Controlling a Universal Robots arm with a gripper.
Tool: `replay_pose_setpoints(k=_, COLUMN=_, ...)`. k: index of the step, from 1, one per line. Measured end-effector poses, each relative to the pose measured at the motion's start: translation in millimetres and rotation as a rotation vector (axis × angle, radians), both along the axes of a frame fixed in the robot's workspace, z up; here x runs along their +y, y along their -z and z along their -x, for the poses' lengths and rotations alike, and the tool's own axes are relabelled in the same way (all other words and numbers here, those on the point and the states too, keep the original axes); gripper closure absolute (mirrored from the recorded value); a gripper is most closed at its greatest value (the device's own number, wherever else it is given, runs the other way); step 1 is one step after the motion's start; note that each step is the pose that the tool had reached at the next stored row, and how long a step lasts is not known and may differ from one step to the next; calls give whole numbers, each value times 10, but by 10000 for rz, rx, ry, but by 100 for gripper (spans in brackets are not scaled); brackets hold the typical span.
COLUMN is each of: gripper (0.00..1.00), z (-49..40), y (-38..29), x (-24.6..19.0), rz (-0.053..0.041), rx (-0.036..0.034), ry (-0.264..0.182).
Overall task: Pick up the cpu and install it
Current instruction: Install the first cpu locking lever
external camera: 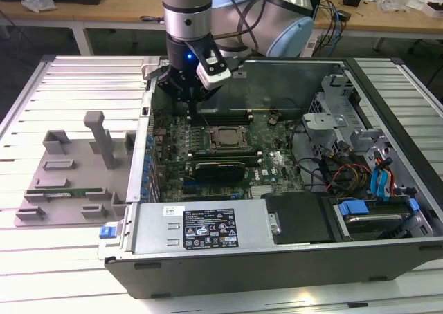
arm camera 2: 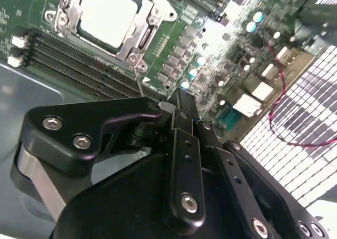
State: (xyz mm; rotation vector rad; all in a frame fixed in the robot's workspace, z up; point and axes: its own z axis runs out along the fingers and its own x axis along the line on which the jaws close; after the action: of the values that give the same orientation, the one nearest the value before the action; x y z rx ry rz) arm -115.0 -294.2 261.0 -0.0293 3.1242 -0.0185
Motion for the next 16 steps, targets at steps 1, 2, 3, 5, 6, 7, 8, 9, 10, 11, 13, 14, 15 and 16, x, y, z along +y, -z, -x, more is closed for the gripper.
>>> replay_pose_setpoints(k=1, gripper=89, z=0, y=4, x=17, rz=-7, rx=0, ry=1)
replay_pose_setpoints(k=2, gripper=89, z=0, y=10, x=42, rz=-17, rx=0, ry=2)
replay_pose_setpoints(k=3, gripper=89, z=0, y=14, x=62, rz=-25, rx=0, ry=2)
replay_pose_setpoints(k=5, gripper=89, z=0, y=23, x=110, rz=-50, rx=1, ry=0)
replay_pose_setpoints(k=6, gripper=89, z=0, y=26, x=121, rz=-60, rx=1, ry=1)
replay_pose_setpoints(k=7, gripper=89, z=0, y=28, x=123, rz=-62, rx=0, ry=1)
replay_pose_setpoints(k=8, gripper=89, z=-1, y=29, x=124, rz=-62, rx=0, ry=-1)
replay_pose_setpoints(k=9, gripper=89, z=-7, y=29, x=125, rz=-62, rx=0, ry=-1)
replay_pose_setpoints(k=10, gripper=89, z=-13, y=29, x=125, rz=-62, rx=1, ry=-1)
replay_pose_setpoints(k=11, gripper=89, z=-27, y=29, x=125, rz=-62, rx=2, ry=-1)
replay_pose_setpoints(k=13, gripper=89, z=-47, y=29, x=125, rz=-62, rx=0, ry=-1)
replay_pose_setpoints(k=14, gripper=89, z=-55, y=29, x=125, rz=-62, rx=1, ry=-1)
replay_pose_setpoints(k=15, gripper=89, z=-64, y=29, x=125, rz=-62, rx=1, ry=-1)
replay_pose_setpoints(k=16, gripper=89, z=-73, y=30, x=125, rz=-62, rx=0, ry=-1)
